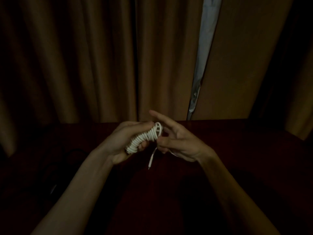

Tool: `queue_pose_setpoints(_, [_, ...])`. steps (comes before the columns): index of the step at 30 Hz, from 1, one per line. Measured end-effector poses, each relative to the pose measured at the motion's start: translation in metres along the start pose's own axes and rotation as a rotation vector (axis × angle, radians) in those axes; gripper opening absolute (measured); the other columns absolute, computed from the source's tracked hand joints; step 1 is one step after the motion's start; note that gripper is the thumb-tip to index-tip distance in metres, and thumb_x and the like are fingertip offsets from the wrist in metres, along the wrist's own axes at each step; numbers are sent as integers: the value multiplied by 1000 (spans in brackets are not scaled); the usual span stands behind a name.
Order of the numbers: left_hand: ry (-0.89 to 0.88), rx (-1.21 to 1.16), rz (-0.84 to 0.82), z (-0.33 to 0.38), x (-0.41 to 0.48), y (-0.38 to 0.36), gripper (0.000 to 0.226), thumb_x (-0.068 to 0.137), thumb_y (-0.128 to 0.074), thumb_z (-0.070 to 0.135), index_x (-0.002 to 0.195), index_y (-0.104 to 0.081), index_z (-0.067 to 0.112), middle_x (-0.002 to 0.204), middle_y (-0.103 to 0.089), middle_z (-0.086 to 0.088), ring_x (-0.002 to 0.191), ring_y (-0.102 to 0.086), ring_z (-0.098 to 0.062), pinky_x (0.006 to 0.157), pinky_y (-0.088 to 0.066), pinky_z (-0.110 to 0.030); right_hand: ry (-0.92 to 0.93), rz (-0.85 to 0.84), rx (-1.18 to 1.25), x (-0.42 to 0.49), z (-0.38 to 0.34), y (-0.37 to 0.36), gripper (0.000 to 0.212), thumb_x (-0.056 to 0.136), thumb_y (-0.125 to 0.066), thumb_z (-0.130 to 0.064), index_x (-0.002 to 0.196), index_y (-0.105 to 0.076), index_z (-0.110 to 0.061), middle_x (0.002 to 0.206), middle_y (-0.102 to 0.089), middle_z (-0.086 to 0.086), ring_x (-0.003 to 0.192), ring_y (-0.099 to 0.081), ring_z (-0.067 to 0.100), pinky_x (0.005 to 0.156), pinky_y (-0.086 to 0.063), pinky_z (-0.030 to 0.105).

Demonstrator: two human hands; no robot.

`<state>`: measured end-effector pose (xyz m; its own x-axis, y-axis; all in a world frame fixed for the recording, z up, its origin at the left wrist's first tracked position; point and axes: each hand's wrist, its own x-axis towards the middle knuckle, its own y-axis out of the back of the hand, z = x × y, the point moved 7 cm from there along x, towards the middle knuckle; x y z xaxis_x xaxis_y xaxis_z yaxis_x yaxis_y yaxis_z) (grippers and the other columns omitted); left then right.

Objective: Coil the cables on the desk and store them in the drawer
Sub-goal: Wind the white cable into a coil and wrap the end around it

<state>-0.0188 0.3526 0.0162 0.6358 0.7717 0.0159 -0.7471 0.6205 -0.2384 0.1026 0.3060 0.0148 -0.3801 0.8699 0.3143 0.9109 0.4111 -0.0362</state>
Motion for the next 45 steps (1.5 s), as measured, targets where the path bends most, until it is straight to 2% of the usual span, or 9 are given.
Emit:
queue_pose_setpoints(3, [75, -46, -42, -5, -3, -10, 33, 79, -75, 30, 95, -73, 1, 72, -65, -13, 45, -54, -10, 40, -42, -16, 8, 7, -86, -2, -4, -3, 60, 94, -58, 4, 149, -44, -14, 114, -56, 14, 67, -52, 9, 61, -46, 22])
queue_pose_setpoints(6, [144, -27, 47, -10, -5, -7, 35, 76, -66, 42, 89, -73, 11, 71, -68, -7, 53, -63, -12, 44, -47, -17, 3, 143, -248, 2, -3, -4, 35, 101, -57, -3, 135, -49, -6, 90, -65, -4, 63, -56, 3, 56, -44, 17])
queue_pose_setpoints(10, [119, 47, 102, -8, -1, 0, 49, 81, -59, 55, 93, -73, 10, 74, -67, -9, 54, -61, -15, 42, -43, -19, 8, 232, -431, 7, -5, -7, 22, 103, -58, -23, 122, -57, -12, 113, -53, 13, 69, -62, -2, 63, -47, 14])
queue_pose_setpoints(16, [58, 272, 118, 6, -4, 9, 67, 102, -36, 59, 89, -69, 3, 65, -61, -16, 44, -52, -17, 39, -39, -21, 75, 316, -621, 12, -2, -13, 24, 104, -52, -42, 113, -59, -21, 107, -48, -5, 68, -59, 5, 65, -48, 25])
queue_pose_setpoints(22, [-209, 427, 98, 22, -10, 0, 25, 92, -64, 32, 105, -71, 12, 85, -71, -12, 71, -67, -23, 59, -51, -33, 66, 511, -582, 12, 2, 4, 41, 96, -45, -67, 103, -62, -30, 88, -57, -12, 75, -54, 0, 71, -39, 26])
queue_pose_setpoints(28, [-744, 1050, 124, 24, -13, -16, 70, 81, -83, 19, 144, -53, 16, 132, -63, 4, 120, -62, -5, 101, -49, -24, -23, 755, -450, 4, 3, 21, 76, 77, -51, -88, 91, -68, -16, 74, -69, -1, 69, -67, 14, 61, -51, 41])
queue_pose_setpoints(35, [-833, 1119, 213, 24, -18, -20, 52, 92, -73, 22, 141, -58, 13, 121, -69, 5, 104, -64, 2, 86, -43, -6, -106, 615, -306, 5, 5, 16, 65, 94, -54, -66, 94, -65, -3, 56, -49, 1, 40, -42, 7, 40, -31, 22])
queue_pose_setpoints(41, [-698, 893, 310, 25, -15, -1, 29, 97, -66, 23, 125, -68, 26, 107, -75, 15, 99, -69, 3, 86, -53, -21, -208, 307, -164, 4, 4, 11, 35, 109, -45, -31, 128, -59, -6, 77, -46, 6, 52, -39, 6, 50, -36, 24])
queue_pose_setpoints(45, [-616, 652, 264, 23, -7, 4, 23, 100, -63, 17, 121, -72, 20, 112, -76, 10, 109, -69, -6, 94, -52, -25, -106, 292, -43, 3, -2, 17, 23, 105, -51, -8, 126, -60, -8, 79, -40, 1, 56, -40, 5, 53, -34, 23])
